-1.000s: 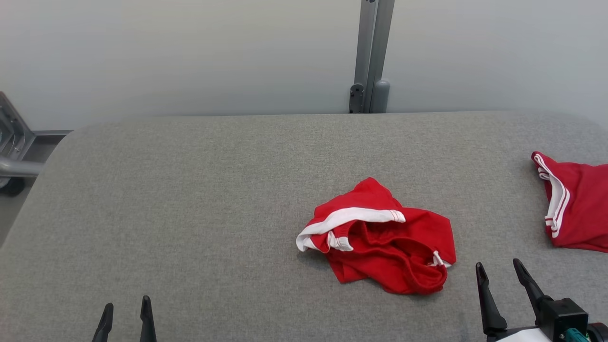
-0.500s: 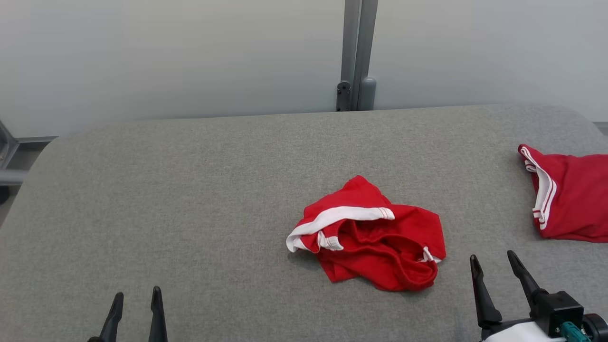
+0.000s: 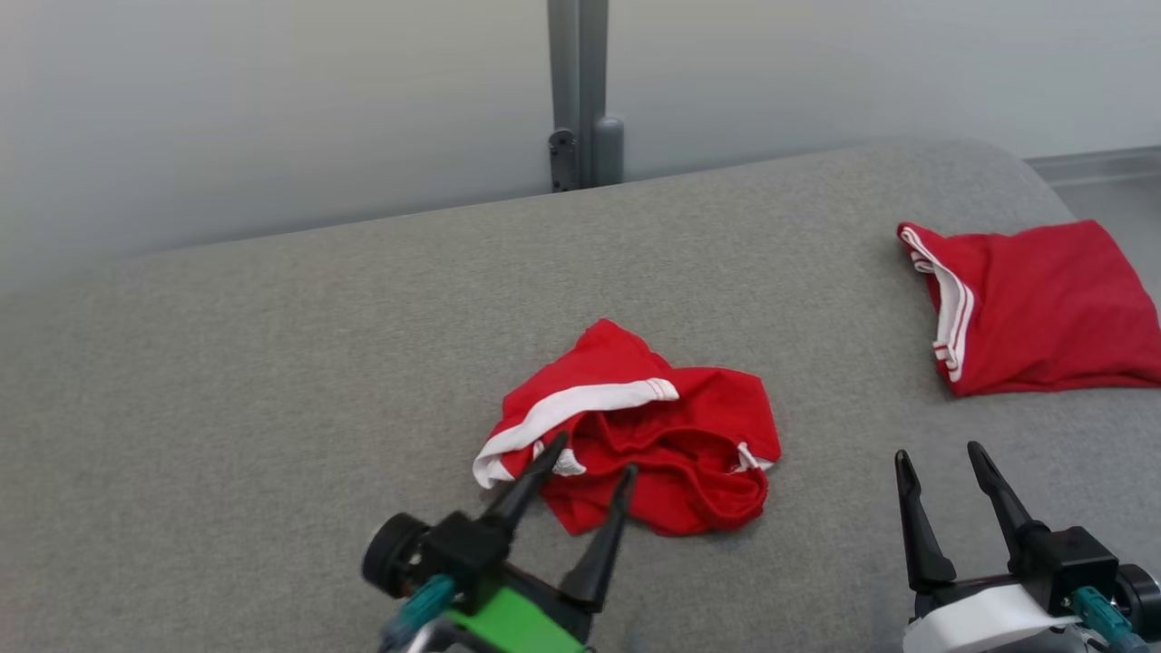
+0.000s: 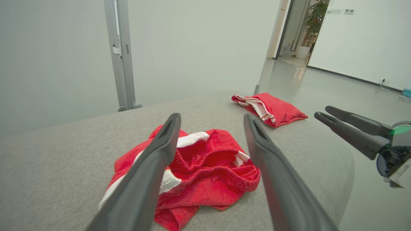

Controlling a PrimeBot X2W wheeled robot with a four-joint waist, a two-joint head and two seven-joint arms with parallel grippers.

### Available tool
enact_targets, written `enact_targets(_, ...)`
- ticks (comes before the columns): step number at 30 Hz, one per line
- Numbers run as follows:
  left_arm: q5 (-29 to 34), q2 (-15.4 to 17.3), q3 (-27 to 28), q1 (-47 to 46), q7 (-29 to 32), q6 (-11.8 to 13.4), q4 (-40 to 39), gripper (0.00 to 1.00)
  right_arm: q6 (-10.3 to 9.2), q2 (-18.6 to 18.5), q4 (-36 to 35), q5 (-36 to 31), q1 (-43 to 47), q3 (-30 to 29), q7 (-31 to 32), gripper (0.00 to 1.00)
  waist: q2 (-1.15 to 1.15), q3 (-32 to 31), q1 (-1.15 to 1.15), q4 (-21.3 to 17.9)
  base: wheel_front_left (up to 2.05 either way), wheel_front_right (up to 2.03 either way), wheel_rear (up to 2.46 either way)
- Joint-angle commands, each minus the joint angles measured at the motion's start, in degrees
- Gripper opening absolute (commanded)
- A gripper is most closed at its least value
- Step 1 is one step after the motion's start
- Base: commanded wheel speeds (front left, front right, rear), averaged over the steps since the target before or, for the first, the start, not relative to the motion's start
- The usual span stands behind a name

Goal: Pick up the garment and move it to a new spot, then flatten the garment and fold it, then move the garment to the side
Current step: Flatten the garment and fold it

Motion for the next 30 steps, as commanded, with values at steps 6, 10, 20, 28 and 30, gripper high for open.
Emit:
enact_targets(6, -2.7, -0.6, -11.4, -10.1, 5.8, -0.1, 7.3, 1.00, -0.08, -0.1, -0.4, 1.2, -2.9, 0.1, -0.2, 1.00, 0.00, 6.2, 0.00, -9.6, 0.00, 0.00, 0.00)
enact_targets(10, -4.2, -1.0, -12.9, -13.9, 9.3, 0.5, 14.0, 1.00, -0.08, -0.1, -0.5, 2.0, -4.0, -0.3, -0.2, 1.00, 0.00, 8.0, 0.00, -13.1, 0.00, 0.00, 0.00)
enact_targets(20, -6.7, -1.8, -16.2, -20.0, 16.2, 4.0, 23.1, 1.00, -0.08, -0.1, -0.2, 3.1, -4.5, -0.7, -0.2, 1.00, 0.00, 9.9, 0.00, -16.3, 0.00, 0.00, 0.00)
enact_targets(28, -8.1, -1.8, -17.9, -22.0, 17.1, 5.5, 27.8, 0.00, -0.08, -0.1, -0.1, 3.2, -5.0, -1.2, -0.2, 1.00, 0.00, 9.5, 0.00, -14.5, 0.00, 0.00, 0.00)
enact_targets(30, -8.8, -1.8, -17.3, -22.7, 15.7, 6.0, 27.6, 0.00, -0.08, -0.1, 0.0, 2.8, -4.7, -1.1, -0.2, 1.00, 0.00, 9.2, 0.00, -13.7, 0.00, 0.00, 0.00)
